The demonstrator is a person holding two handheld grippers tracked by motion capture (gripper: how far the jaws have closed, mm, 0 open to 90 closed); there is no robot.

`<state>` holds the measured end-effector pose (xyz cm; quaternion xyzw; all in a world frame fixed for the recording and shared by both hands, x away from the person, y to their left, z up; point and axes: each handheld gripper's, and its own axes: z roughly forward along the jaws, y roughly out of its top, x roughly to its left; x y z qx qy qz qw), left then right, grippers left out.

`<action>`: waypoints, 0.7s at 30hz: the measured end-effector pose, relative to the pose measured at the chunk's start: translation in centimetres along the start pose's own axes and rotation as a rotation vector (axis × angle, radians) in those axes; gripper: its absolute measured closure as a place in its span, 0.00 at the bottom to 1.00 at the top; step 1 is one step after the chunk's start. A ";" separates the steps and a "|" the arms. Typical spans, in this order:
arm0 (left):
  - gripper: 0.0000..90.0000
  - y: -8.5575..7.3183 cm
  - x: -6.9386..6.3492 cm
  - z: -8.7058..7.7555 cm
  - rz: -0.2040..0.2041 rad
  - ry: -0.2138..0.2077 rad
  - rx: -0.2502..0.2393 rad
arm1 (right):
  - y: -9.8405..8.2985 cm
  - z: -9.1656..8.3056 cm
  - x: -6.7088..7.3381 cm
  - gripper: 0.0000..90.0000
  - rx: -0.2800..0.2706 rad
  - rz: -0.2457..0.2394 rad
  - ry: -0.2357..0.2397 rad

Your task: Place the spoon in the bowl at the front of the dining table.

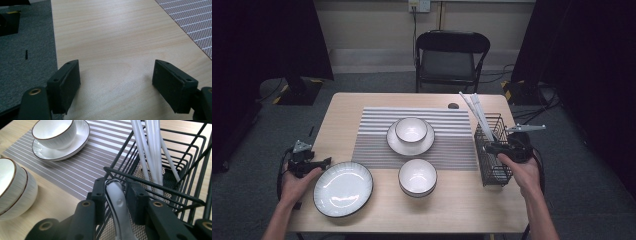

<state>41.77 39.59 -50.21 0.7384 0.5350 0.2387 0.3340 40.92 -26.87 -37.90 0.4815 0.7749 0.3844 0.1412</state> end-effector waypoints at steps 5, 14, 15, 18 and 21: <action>0.24 0.0 0.0 0.0 0.000 0.000 0.000 | 0.0 0.1 -0.1 0.80 0.001 -0.015 -0.010; 0.24 0.0 0.0 0.0 0.000 0.000 0.000 | 0.2 0.0 -0.1 0.81 0.004 -0.029 -0.008; 0.24 0.0 0.0 0.0 0.000 0.000 0.000 | 0.2 0.0 0.0 0.81 0.006 -0.030 -0.012; 0.24 0.0 0.0 0.0 0.000 0.000 0.000 | 0.1 -0.1 0.0 0.81 0.001 -0.034 -0.003; 0.24 0.0 0.0 0.0 0.000 0.000 0.000 | 0.1 -0.2 0.1 0.81 0.003 -0.035 0.001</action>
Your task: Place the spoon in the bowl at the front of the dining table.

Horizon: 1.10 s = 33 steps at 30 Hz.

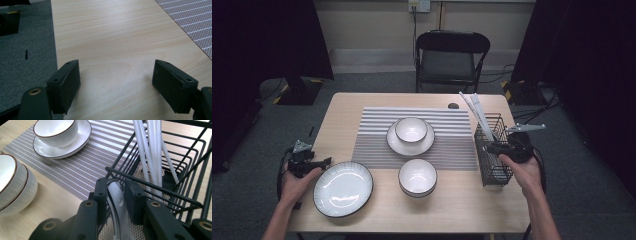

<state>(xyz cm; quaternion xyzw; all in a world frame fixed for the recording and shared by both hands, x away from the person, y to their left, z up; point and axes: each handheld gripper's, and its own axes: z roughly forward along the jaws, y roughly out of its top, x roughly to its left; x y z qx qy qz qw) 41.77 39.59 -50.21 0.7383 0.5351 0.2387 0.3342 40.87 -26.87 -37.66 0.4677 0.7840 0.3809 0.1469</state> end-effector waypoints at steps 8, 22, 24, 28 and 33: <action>0.24 0.0 0.0 0.0 -0.003 -0.001 -0.001 | 0.1 0.2 0.0 0.83 0.003 0.002 -0.024; 0.24 0.0 0.0 0.0 0.000 0.000 0.000 | 0.1 0.3 0.3 0.90 0.007 -0.034 -0.053; 0.24 0.0 0.0 0.0 0.000 0.000 0.000 | 0.1 0.2 0.2 0.90 0.002 -0.037 -0.043; 0.24 0.0 0.0 0.0 0.000 0.000 0.000 | 0.1 0.3 0.0 0.90 0.005 -0.027 -0.024; 0.24 0.0 0.0 0.0 0.000 0.000 0.000 | 0.2 0.5 -0.3 0.88 0.030 -0.011 -0.006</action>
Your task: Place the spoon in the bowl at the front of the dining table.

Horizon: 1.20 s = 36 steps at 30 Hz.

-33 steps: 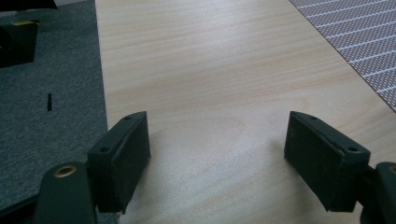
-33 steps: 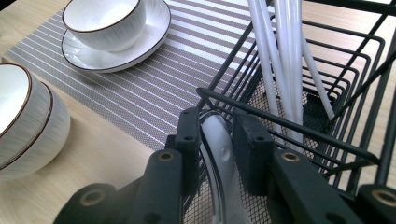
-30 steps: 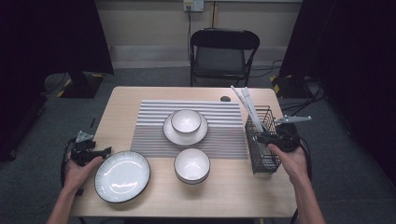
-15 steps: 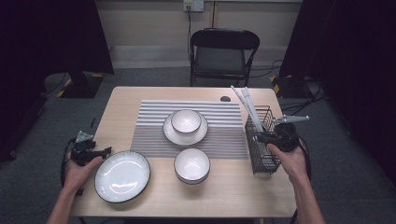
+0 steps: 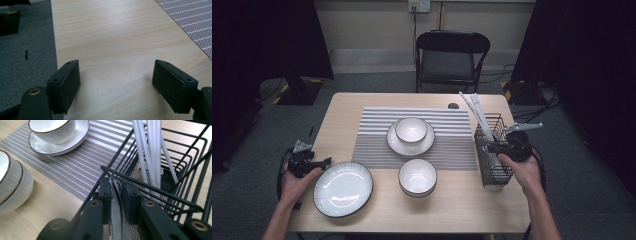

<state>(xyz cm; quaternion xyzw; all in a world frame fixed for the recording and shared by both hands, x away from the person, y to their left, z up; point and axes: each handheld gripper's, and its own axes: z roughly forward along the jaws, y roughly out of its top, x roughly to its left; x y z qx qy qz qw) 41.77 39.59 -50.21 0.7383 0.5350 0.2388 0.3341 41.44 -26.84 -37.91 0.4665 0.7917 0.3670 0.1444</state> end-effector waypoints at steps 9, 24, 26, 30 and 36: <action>0.24 0.0 0.0 0.0 0.000 0.000 0.000 | 0.0 0.2 0.0 0.90 0.018 -0.036 -0.030; 0.24 0.0 0.0 0.0 0.001 0.000 0.001 | -0.7 -0.3 -0.1 0.92 -0.039 -0.109 0.003; 0.24 0.0 0.0 0.0 -0.002 -0.001 0.001 | -0.7 -0.5 -0.2 0.93 -0.050 -0.108 0.007; 0.24 0.0 0.0 0.0 -0.002 -0.001 0.001 | -0.7 -1.0 -0.6 0.94 -0.072 -0.109 0.023; 0.24 0.0 0.0 0.0 0.000 0.000 0.002 | -1.0 -1.2 -0.5 0.94 -0.089 -0.117 0.020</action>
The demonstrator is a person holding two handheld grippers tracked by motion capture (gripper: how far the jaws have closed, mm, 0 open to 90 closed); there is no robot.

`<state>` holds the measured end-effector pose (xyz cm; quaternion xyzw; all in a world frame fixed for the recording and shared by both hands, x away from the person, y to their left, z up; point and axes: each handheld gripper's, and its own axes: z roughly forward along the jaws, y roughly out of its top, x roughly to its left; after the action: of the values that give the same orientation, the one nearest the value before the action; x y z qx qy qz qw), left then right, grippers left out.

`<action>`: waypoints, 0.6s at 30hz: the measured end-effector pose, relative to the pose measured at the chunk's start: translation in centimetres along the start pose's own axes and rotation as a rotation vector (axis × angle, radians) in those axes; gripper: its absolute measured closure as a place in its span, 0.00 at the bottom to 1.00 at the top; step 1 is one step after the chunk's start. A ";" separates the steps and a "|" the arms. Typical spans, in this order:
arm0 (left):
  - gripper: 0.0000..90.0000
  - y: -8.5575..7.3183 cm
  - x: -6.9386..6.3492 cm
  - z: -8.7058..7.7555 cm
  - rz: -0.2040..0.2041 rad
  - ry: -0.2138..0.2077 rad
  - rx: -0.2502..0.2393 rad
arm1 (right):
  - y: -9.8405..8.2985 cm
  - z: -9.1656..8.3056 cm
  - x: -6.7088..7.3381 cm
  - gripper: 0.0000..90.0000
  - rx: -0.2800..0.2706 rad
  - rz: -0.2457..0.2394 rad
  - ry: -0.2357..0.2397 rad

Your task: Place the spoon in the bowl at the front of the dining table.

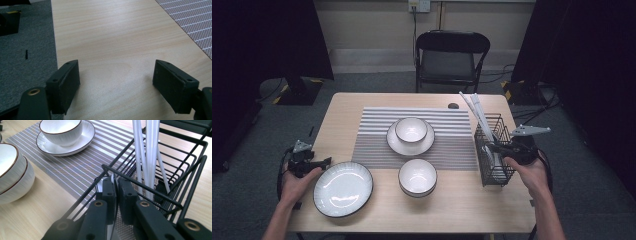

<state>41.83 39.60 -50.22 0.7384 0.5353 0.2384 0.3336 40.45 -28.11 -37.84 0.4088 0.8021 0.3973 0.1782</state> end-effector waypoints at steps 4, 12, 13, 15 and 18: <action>0.24 0.0 0.0 0.0 0.002 0.000 0.001 | -0.1 -0.2 0.0 0.94 -0.008 -0.008 0.004; 0.24 0.0 0.0 0.0 0.001 0.000 0.001 | -0.5 -1.2 -0.3 0.96 -0.056 0.014 -0.017; 0.23 0.0 0.0 0.0 0.001 0.000 0.002 | -0.5 -1.3 -0.4 0.96 -0.069 0.019 -0.010; 0.23 0.0 0.0 0.0 0.001 0.000 0.001 | -0.5 -1.4 -0.5 0.96 -0.073 0.027 -0.016; 0.23 0.0 0.0 0.0 0.001 0.000 0.002 | -0.3 -1.3 -0.4 0.96 -0.088 0.021 -0.021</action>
<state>41.84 39.60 -50.21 0.7389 0.5353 0.2382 0.3328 39.70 -29.15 -37.25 0.4132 0.7776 0.4295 0.2002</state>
